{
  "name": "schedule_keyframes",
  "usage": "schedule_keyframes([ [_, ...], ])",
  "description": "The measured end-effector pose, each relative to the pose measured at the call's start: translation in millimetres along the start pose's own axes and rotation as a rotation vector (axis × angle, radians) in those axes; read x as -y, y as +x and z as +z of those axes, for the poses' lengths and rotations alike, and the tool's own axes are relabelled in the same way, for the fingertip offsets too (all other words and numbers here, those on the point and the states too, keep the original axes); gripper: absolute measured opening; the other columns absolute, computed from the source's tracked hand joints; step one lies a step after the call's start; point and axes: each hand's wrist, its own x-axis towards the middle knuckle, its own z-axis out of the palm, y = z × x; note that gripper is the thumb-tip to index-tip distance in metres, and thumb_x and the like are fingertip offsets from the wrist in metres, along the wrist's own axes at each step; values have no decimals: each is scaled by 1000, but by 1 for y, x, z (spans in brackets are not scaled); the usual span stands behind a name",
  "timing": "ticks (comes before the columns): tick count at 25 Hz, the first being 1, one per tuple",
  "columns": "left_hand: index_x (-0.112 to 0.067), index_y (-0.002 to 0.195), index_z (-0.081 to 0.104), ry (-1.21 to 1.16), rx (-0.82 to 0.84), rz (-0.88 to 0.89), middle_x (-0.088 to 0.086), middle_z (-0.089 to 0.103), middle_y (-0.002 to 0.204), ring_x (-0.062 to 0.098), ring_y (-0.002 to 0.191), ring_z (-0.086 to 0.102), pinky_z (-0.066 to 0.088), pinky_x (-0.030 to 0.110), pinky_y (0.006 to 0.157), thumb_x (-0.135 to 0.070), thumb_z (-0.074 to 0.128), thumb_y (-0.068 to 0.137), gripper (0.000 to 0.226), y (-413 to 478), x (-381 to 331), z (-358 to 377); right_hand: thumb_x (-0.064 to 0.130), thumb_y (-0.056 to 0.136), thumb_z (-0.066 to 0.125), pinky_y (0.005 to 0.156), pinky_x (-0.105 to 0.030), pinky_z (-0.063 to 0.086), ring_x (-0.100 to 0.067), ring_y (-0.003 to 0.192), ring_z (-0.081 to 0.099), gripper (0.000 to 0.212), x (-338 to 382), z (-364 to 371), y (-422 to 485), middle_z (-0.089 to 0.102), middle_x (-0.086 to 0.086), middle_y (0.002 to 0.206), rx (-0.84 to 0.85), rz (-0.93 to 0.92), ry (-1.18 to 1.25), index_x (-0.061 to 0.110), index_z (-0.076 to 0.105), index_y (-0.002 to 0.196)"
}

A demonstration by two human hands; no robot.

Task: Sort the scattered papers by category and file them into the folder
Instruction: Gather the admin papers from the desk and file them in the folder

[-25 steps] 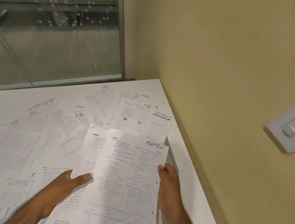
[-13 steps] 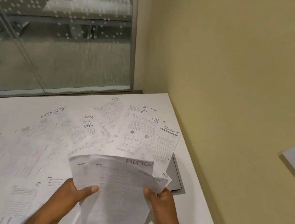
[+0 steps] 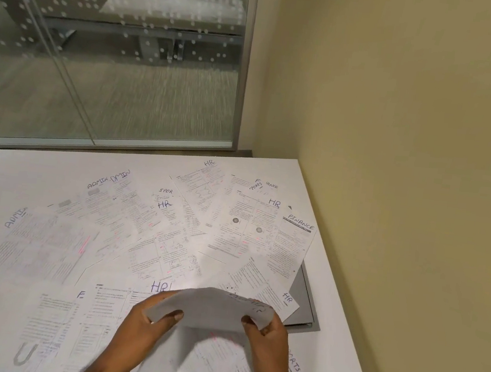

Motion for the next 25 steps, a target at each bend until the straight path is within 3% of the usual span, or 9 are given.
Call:
schedule_keyframes([
  [2,-46,93,76,29,-7,-13,-21,77,99,-2,94,70,50,15,81,-11,67,95,36,2,1,6,0,92,69,81,-27,55,-21,98,72,24,-5,7,1,78,1,94,-75,26,8,23,73,96],
  [4,-44,93,79,34,-27,12,-12,79,101,3,94,71,51,20,83,-9,63,97,39,2,0,11,5,93,69,81,-26,53,-18,99,70,20,-2,8,-1,76,2,100,-119,-1,17,20,71,105],
  [7,-32,101,78,-33,-80,15,-7,79,103,9,98,71,54,18,79,-9,65,96,27,2,-2,6,5,92,71,92,-30,51,-12,106,67,28,4,9,-2,73,6,110,-85,-79,-16,19,68,117],
  [9,-34,104,79,-34,-50,16,-10,77,109,7,103,69,52,18,84,-10,68,94,27,3,1,2,3,91,71,98,-34,50,-13,109,66,33,3,9,0,73,5,114,-51,-88,-25,23,68,116],
  [12,-44,95,79,-32,-33,-36,-10,78,104,10,100,72,52,26,87,-10,66,95,37,6,4,2,1,93,68,86,-30,51,-21,106,68,26,1,7,7,74,2,107,-43,-52,-2,19,69,111],
  [15,-45,86,79,-36,-65,-25,-13,79,95,4,89,71,52,21,83,-15,67,88,32,6,1,14,-3,94,64,83,-31,47,-29,100,67,24,3,0,14,72,-1,99,-104,-82,26,14,68,111],
  [19,-31,103,77,33,-9,-14,-20,77,96,-1,91,70,52,18,85,-7,66,91,28,0,9,10,-10,93,58,87,-37,46,-27,100,63,40,-8,1,19,68,-9,111,-47,-67,-14,13,64,125],
  [22,-17,100,75,91,-15,-14,-31,69,73,-10,69,62,44,11,67,-6,60,96,18,1,15,9,-5,94,60,77,-38,43,-26,81,60,22,-5,3,19,67,-18,101,-79,-10,-45,4,64,114],
  [25,-26,100,73,107,-30,52,-33,69,81,-11,79,64,46,8,71,-8,61,97,22,-1,14,7,-1,95,63,63,-36,40,-39,79,58,6,0,1,19,64,-22,86,-100,-56,-96,-6,64,97],
])
